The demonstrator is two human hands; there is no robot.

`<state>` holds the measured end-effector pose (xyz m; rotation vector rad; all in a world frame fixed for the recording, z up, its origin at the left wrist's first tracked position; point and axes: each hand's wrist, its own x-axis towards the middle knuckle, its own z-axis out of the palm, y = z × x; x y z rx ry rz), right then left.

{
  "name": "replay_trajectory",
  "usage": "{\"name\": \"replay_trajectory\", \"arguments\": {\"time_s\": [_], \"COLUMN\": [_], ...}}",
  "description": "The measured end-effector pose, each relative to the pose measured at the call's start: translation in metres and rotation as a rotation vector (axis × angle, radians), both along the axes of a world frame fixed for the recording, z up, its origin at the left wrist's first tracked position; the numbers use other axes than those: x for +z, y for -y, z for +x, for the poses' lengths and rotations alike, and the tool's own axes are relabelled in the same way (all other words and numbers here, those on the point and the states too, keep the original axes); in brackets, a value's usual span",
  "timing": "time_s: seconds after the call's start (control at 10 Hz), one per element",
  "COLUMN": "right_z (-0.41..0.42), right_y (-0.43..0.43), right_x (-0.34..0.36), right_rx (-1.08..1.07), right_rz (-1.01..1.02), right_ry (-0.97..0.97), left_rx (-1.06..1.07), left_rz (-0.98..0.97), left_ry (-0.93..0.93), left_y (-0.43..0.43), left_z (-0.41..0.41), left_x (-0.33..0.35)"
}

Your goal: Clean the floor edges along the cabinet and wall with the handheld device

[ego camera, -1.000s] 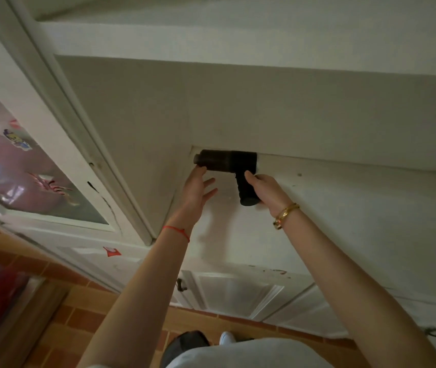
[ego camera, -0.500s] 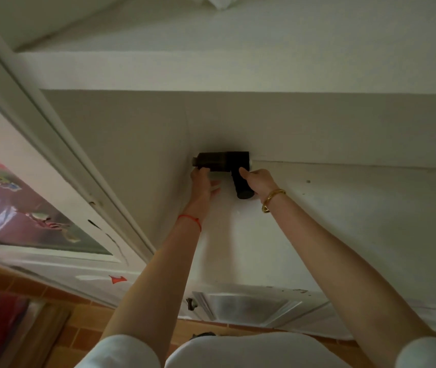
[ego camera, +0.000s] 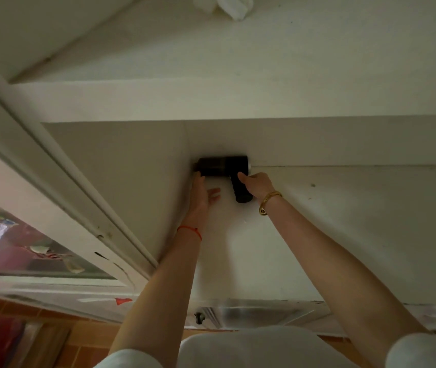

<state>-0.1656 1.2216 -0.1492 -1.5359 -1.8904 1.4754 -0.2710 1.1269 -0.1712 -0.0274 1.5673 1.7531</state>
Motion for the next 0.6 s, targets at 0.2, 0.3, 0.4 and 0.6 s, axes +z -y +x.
{"name": "replay_trajectory", "arguments": {"time_s": [0.2, 0.3, 0.4, 0.6], "right_z": [0.001, -0.001, -0.002, 0.004], "right_y": [0.001, 0.004, 0.007, 0.011], "right_x": [-0.003, -0.006, -0.01, -0.003], "right_rx": [0.024, 0.049, 0.054, 0.024], "right_rz": [0.098, 0.201, 0.278, 0.322], "right_ry": [0.034, 0.055, 0.062, 0.013], "left_rx": [-0.004, -0.01, -0.002, -0.127], "left_rz": [-0.018, -0.056, -0.08, -0.206], "left_ry": [-0.034, -0.125, -0.275, -0.671], "left_y": [-0.001, 0.001, 0.005, 0.027], "left_z": [-0.002, 0.0, 0.001, 0.015], "left_x": [0.001, 0.003, 0.0, 0.01]}}
